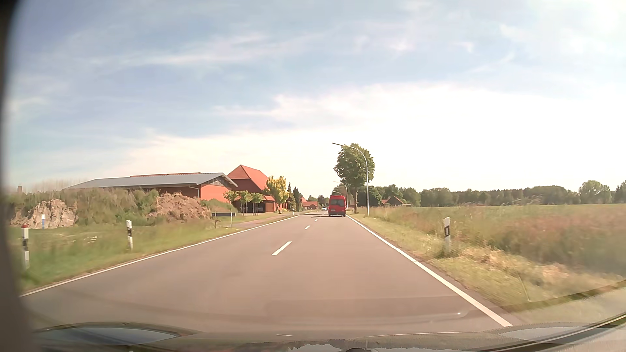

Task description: Follow the waypoints while adhering to traffic rules and regulations

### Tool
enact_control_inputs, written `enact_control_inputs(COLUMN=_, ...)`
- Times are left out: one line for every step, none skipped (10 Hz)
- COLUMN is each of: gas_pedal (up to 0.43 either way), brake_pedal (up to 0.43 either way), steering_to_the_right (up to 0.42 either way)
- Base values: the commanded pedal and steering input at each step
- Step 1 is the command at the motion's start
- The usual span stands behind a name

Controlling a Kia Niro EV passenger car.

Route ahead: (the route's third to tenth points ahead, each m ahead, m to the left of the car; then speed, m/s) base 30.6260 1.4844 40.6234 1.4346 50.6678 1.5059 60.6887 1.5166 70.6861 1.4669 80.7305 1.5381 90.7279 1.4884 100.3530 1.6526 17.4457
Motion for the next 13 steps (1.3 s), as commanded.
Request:
enact_control_inputs(gas_pedal=0.169, brake_pedal=0.0, steering_to_the_right=-0.001)
enact_control_inputs(gas_pedal=0.169, brake_pedal=0.0, steering_to_the_right=-0.001)
enact_control_inputs(gas_pedal=0.169, brake_pedal=0.0, steering_to_the_right=-0.001)
enact_control_inputs(gas_pedal=0.169, brake_pedal=0.0, steering_to_the_right=-0.001)
enact_control_inputs(gas_pedal=0.169, brake_pedal=0.0, steering_to_the_right=-0.001)
enact_control_inputs(gas_pedal=0.169, brake_pedal=0.0, steering_to_the_right=-0.001)
enact_control_inputs(gas_pedal=0.157, brake_pedal=0.0, steering_to_the_right=-0.001)
enact_control_inputs(gas_pedal=0.157, brake_pedal=0.0, steering_to_the_right=-0.002)
enact_control_inputs(gas_pedal=0.157, brake_pedal=0.0, steering_to_the_right=-0.001)
enact_control_inputs(gas_pedal=0.15, brake_pedal=0.0, steering_to_the_right=-0.001)
enact_control_inputs(gas_pedal=0.15, brake_pedal=0.0, steering_to_the_right=-0.002)
enact_control_inputs(gas_pedal=0.15, brake_pedal=0.0, steering_to_the_right=-0.001)
enact_control_inputs(gas_pedal=0.15, brake_pedal=0.0, steering_to_the_right=-0.002)
